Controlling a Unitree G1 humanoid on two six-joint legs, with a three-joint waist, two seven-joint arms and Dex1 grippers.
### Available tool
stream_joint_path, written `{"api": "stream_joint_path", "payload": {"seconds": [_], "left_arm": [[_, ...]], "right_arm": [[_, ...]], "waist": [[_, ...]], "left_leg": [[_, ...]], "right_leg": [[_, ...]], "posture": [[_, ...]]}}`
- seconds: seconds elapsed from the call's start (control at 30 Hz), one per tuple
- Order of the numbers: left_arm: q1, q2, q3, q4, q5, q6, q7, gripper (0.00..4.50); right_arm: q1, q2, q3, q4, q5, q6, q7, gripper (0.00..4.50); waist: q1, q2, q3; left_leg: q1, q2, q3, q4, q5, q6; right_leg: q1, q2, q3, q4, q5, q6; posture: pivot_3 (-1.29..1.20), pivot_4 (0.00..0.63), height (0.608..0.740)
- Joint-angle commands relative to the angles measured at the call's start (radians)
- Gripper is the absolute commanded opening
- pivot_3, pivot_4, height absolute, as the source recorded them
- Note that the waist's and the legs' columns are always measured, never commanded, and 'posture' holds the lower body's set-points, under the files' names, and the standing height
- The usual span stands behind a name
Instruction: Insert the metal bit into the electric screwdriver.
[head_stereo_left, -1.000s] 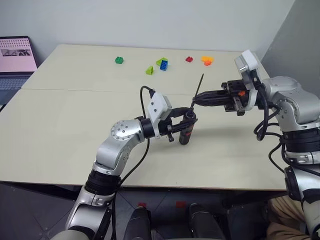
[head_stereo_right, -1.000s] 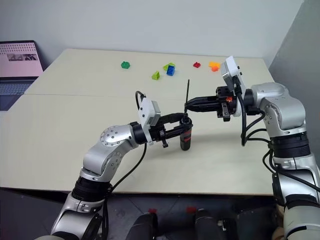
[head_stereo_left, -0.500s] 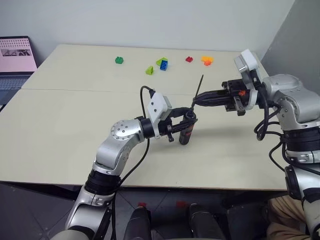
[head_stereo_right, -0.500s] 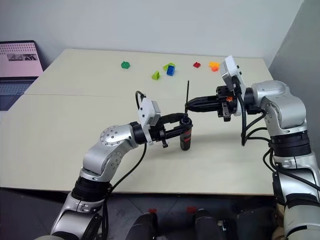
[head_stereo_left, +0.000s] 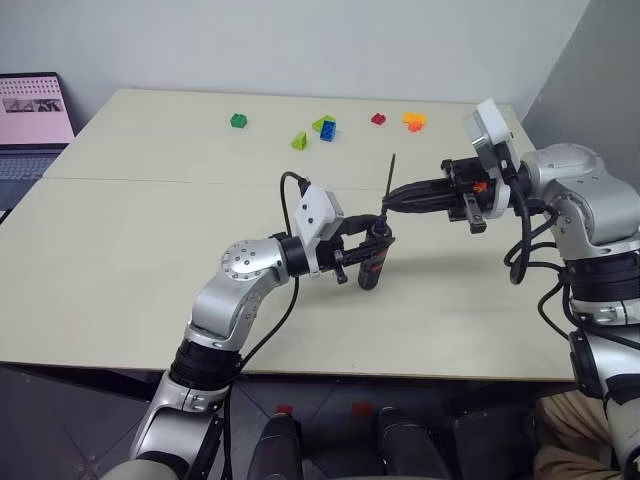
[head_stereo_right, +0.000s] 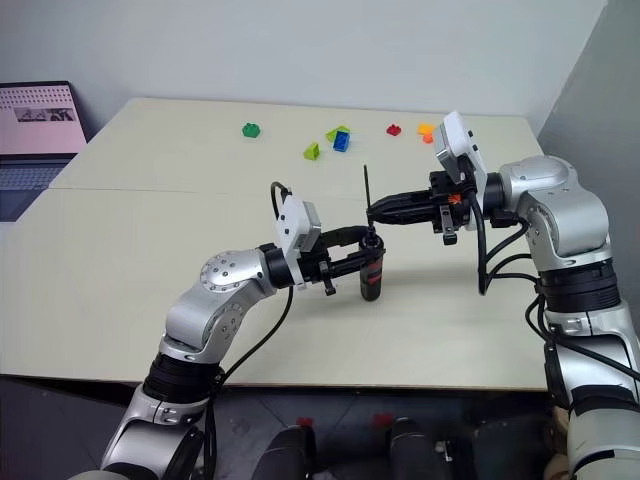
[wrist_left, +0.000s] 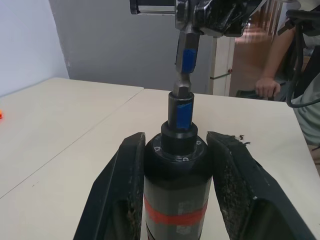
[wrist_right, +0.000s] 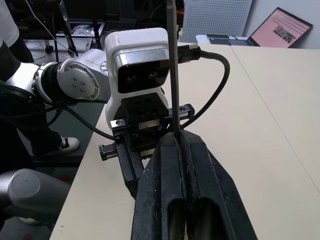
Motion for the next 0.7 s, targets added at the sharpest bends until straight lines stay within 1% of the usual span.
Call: {"api": "stream_joint_path", "payload": {"seconds": [0.03,0.33,0.7], "left_arm": [[-0.001,0.007,-0.011,0.001,0.005,0.005,-0.002,1.57],[0.0,0.007,-0.011,-0.001,0.004,0.004,-0.003,1.57],[-0.006,0.005,0.002,0.012,0.004,0.002,0.007,1.57]], "right_arm": [[-0.001,-0.016,0.03,0.006,-0.023,0.018,0.017,0.0],[0.009,-0.001,0.018,0.013,0.002,0.081,-0.007,0.0],[0.027,0.033,-0.022,0.015,0.022,0.098,-0.058,0.0]], "waist": [[0.0,0.0,0.0],[0.0,0.0,0.0],[0.0,0.0,-0.001]], "left_leg": [[0.0,0.0,0.0,0.0,0.0,0.0],[0.0,0.0,0.0,0.001,0.0,0.0],[0.001,0.0,0.0,0.001,0.0,0.0]], "right_leg": [[0.0,0.0,0.0,0.0,0.0,0.0],[0.001,0.0,0.0,0.0,0.0,0.0],[0.001,0.0,0.0,0.0,0.0,-0.001]], "posture": [[0.0,0.15,0.74],[0.0,0.15,0.74],[0.0,0.15,0.74]]}}
